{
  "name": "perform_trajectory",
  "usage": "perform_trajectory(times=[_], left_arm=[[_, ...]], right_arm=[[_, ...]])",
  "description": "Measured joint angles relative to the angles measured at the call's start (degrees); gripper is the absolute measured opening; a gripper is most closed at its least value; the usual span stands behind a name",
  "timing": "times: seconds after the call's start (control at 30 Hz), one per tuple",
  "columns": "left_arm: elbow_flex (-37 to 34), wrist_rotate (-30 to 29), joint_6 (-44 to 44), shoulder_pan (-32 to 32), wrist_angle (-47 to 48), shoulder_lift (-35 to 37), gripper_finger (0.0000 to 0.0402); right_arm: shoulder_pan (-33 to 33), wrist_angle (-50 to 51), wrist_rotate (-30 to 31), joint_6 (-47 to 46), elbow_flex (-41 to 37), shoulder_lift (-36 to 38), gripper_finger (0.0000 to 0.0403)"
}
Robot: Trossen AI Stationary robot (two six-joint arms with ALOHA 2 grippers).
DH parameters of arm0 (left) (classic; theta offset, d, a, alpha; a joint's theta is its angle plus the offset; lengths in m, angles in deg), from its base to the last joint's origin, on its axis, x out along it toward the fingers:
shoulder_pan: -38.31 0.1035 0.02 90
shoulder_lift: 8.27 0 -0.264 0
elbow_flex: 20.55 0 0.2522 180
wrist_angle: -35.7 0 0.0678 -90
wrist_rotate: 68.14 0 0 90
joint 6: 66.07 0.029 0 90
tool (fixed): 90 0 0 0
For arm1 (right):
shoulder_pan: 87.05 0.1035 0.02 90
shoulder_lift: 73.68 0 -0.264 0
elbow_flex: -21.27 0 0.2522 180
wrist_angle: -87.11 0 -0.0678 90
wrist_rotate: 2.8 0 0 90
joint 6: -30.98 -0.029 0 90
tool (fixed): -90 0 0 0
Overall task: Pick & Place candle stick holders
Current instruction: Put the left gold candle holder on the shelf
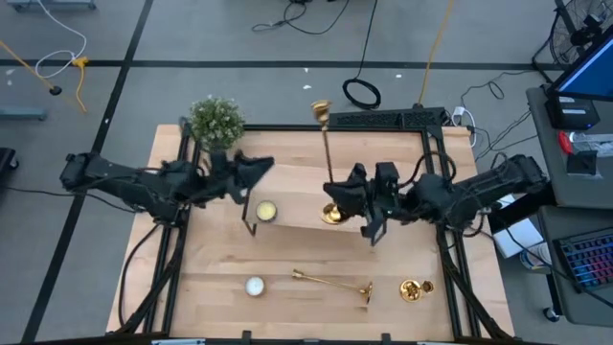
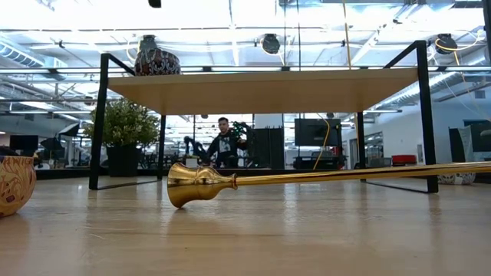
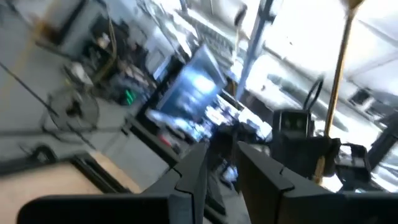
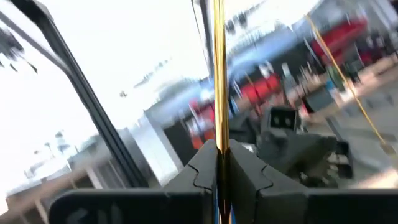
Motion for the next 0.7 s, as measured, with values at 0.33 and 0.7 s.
perform_trajectory(times=[0.33,0.7], left_arm=[[0.0,4.4,1.5,-0.5,6.8,7.2,0.0088],[0.0,9.9,2.5,-3.1,2.2,0.0,0.0088]], right_arm=[[0.0,-2.3,2.9,3.9,-3.1,-6.3,0.0011],[0.1,-3.7,2.7,3.5,-3.1,-7.3,0.0010]])
